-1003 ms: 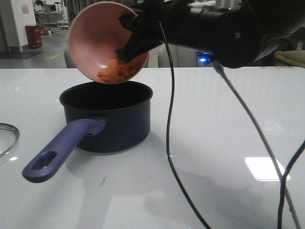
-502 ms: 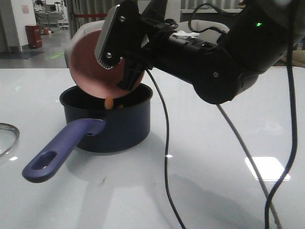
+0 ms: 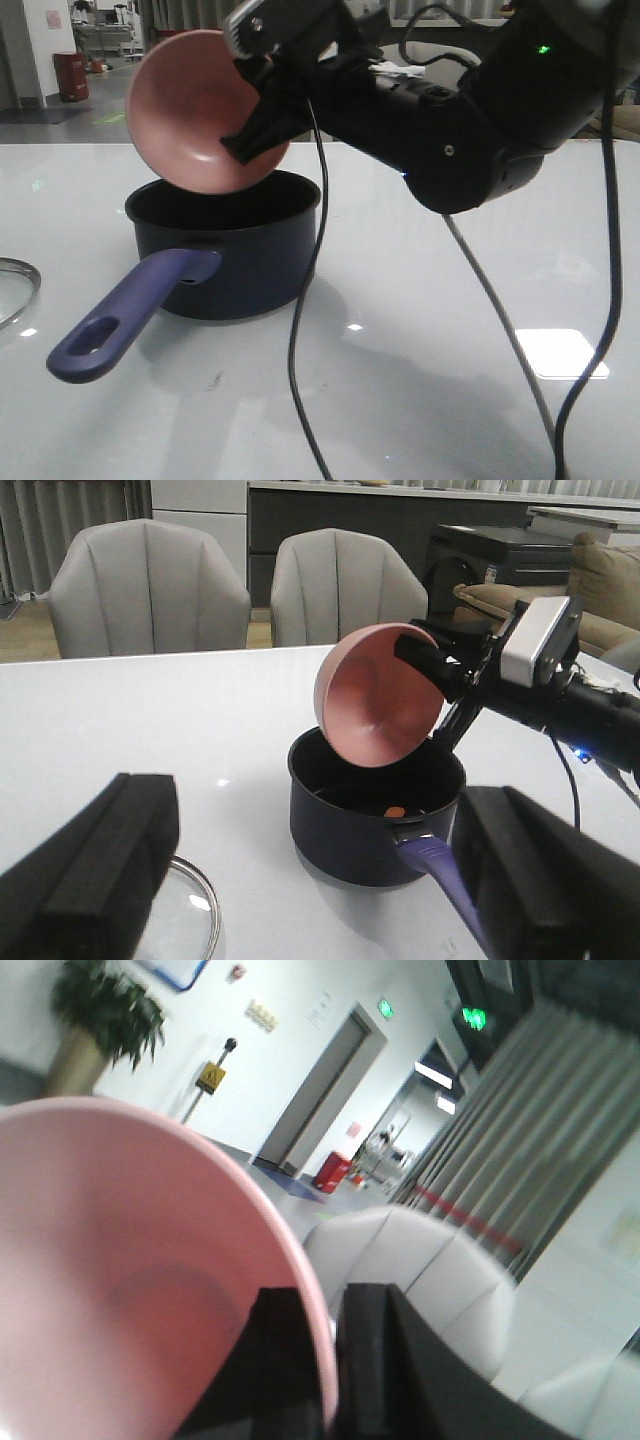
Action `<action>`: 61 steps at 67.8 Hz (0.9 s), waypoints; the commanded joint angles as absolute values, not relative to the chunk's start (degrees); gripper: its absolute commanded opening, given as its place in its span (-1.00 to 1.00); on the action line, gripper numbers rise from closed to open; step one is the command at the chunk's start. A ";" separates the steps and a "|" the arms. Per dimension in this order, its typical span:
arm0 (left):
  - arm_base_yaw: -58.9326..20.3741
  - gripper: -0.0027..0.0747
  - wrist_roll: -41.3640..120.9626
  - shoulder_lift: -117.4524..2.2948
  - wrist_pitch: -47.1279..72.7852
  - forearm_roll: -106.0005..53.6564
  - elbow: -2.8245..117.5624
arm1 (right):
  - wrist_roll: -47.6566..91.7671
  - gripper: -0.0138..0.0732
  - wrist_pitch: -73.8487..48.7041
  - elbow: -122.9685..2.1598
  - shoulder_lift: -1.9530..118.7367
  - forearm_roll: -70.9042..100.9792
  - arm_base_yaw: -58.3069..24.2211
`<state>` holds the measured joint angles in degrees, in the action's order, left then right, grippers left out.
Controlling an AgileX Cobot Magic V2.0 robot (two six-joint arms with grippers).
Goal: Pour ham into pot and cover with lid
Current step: 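Tilt the pink bowl with the right gripper to pour ham into saucepan, then carry the empty bowl back and set it down, open right gripper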
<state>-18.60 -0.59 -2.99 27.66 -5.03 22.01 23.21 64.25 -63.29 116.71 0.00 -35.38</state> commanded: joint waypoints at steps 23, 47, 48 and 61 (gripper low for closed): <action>-18.99 0.63 -0.69 -3.82 22.71 -5.50 23.52 | 8.21 -0.38 28.67 -65.01 96.66 13.93 -34.50; -18.99 0.63 -0.69 -3.82 22.71 -5.50 23.52 | 8.25 -0.38 -4.53 -65.01 85.29 13.95 -24.25; -18.99 0.63 -0.69 -3.82 22.71 -5.50 23.52 | 8.25 -0.38 -5.04 -65.01 85.20 13.95 -23.74; -18.99 0.63 -0.69 -3.82 22.71 -5.50 23.52 | 8.14 -0.38 -16.50 -64.75 84.63 14.39 -18.43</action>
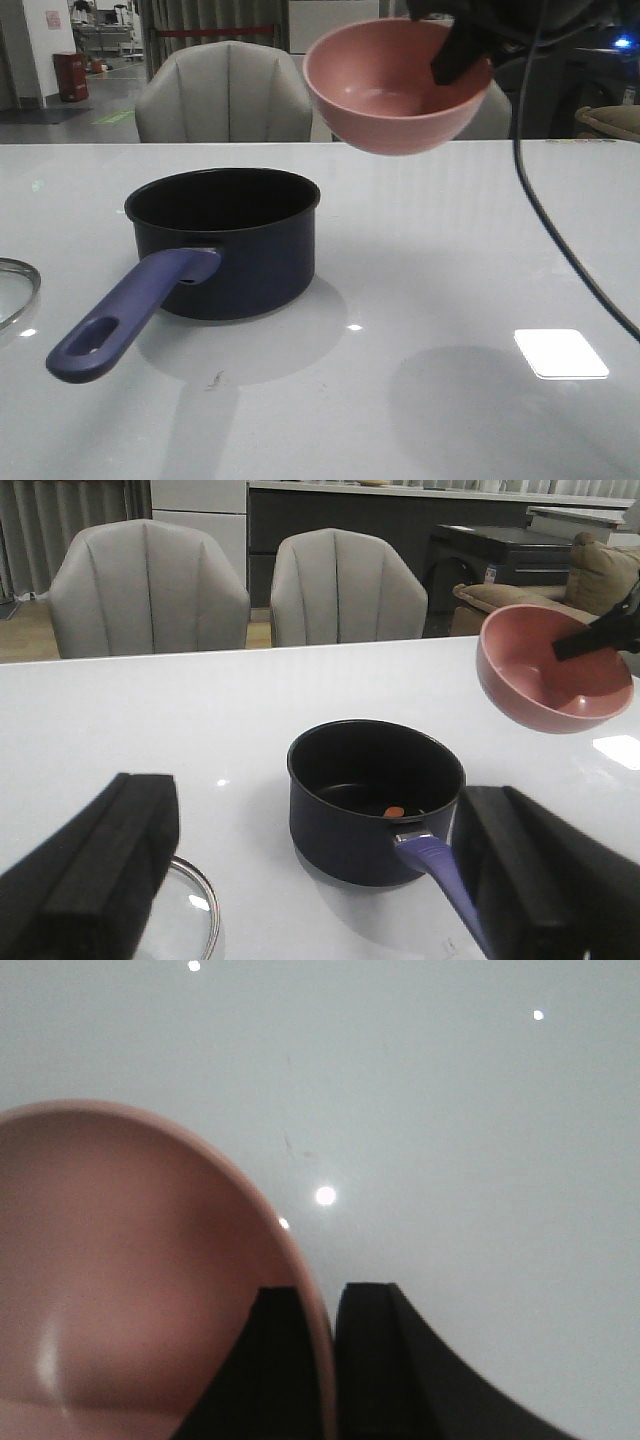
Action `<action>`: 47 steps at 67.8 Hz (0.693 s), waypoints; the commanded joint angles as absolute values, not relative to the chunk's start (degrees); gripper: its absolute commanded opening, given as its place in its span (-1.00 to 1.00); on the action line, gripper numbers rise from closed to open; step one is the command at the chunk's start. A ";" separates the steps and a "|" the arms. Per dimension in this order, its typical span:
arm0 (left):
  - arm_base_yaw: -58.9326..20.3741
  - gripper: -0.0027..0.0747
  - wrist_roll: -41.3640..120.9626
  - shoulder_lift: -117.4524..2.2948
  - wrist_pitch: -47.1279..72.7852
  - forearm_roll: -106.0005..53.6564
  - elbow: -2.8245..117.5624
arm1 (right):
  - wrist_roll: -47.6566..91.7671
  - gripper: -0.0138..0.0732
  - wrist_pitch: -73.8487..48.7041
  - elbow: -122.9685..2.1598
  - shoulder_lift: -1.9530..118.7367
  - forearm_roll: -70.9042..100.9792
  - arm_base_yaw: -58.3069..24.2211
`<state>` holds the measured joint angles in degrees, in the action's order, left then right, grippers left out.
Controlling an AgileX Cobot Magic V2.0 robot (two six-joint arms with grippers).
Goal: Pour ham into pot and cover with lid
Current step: 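Carry the empty bowl back and set it down, open right gripper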
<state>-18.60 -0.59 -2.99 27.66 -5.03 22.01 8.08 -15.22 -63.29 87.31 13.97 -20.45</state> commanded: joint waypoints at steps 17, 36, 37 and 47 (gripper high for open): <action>-18.99 0.63 -0.69 -3.82 22.71 -5.50 23.52 | 7.27 -0.38 -20.80 -61.42 86.80 15.13 -14.40; -18.99 0.63 -0.69 -3.82 22.71 -5.50 23.52 | 5.08 -0.38 -23.49 -60.79 94.85 15.75 -11.70; -18.99 0.63 -0.69 -3.82 22.71 -5.50 23.52 | 5.08 -0.38 -23.53 -60.79 94.99 15.83 -11.70; -18.99 0.63 -0.69 -3.82 22.71 -5.50 23.52 | 5.08 -0.37 -23.55 -60.79 97.39 16.68 -11.70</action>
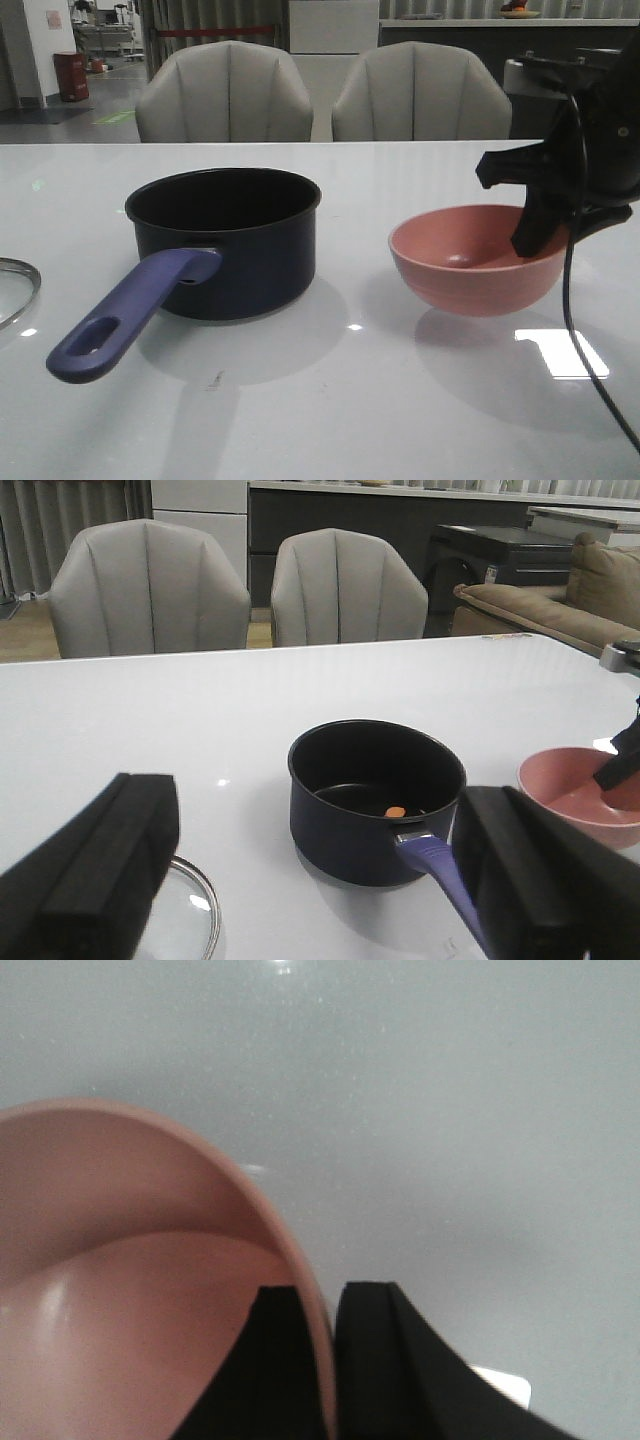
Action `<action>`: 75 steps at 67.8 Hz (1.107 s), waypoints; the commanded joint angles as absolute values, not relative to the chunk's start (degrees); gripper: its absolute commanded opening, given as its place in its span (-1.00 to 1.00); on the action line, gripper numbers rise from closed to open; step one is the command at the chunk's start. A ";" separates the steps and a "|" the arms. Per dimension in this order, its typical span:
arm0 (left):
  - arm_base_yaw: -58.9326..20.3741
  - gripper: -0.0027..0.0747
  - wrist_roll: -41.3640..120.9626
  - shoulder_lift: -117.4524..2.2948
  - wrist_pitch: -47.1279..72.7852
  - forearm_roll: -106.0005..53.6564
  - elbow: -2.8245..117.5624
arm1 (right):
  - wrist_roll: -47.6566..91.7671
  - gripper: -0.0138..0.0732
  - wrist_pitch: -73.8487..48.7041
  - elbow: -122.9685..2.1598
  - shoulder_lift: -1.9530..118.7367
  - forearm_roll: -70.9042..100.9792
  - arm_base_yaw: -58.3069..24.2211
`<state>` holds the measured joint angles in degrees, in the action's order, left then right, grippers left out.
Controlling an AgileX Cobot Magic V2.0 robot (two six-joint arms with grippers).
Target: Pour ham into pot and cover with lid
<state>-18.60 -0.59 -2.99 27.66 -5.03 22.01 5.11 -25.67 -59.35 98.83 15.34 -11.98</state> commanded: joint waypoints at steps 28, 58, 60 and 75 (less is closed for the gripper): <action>-18.99 0.63 -0.69 -3.82 22.71 -5.50 23.52 | 6.03 0.64 -24.92 -61.10 96.71 13.93 -11.70; -18.99 0.63 -0.69 -3.82 22.71 -5.50 23.52 | 11.73 0.65 -18.18 -55.59 70.28 13.69 -14.09; -18.99 0.63 -0.69 -3.82 22.71 -5.50 23.52 | 11.73 0.65 -16.97 -54.27 68.11 13.69 -14.52; -18.99 0.63 -0.69 -3.82 22.71 -5.50 23.52 | 11.73 0.65 -10.04 -43.27 52.67 14.57 -16.21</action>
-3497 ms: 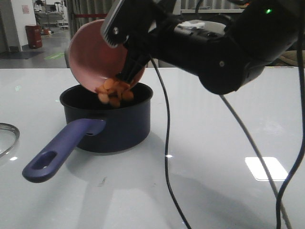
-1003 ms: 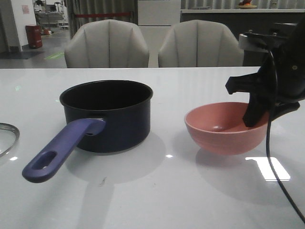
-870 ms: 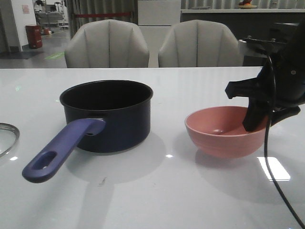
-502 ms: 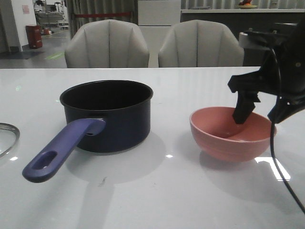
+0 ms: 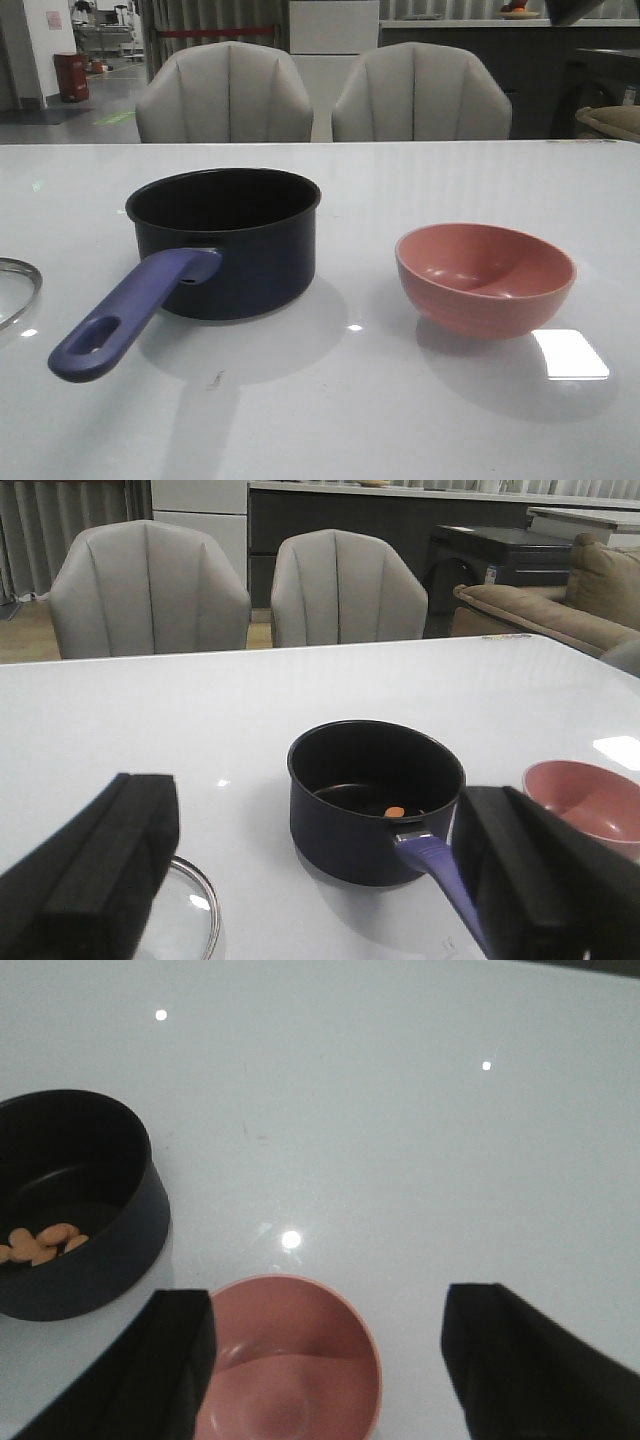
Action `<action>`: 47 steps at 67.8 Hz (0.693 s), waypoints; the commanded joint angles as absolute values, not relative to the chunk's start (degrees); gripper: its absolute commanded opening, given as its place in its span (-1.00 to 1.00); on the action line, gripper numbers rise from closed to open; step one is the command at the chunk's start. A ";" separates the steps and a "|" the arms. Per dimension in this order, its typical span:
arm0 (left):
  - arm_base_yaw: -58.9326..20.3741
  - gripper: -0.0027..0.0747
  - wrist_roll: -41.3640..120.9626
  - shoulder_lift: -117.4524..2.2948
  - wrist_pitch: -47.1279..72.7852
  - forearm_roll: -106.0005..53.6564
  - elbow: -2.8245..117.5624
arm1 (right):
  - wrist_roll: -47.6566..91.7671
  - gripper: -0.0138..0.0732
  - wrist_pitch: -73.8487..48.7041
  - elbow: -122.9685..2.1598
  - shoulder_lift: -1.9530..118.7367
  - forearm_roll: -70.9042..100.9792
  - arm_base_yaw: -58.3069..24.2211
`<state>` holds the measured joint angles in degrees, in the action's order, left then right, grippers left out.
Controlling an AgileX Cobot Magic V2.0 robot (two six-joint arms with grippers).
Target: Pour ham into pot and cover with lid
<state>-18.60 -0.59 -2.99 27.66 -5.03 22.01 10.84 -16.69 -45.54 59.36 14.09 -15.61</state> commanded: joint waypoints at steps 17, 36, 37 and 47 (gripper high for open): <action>-18.99 0.63 -0.69 -3.82 22.71 -5.50 23.52 | 11.73 0.65 -5.24 -30.92 35.18 14.63 -16.43; -18.99 0.63 -0.69 -3.82 22.71 -5.50 23.52 | 11.73 0.65 -4.00 -18.45 16.59 14.63 -16.43; -18.99 0.63 -0.69 -3.82 22.71 -5.50 23.52 | 11.73 0.65 -4.00 -17.99 16.30 14.63 -16.43; -18.99 0.63 -0.69 -3.82 22.71 -5.50 23.52 | 11.73 0.65 -3.50 -14.85 13.82 14.63 -16.43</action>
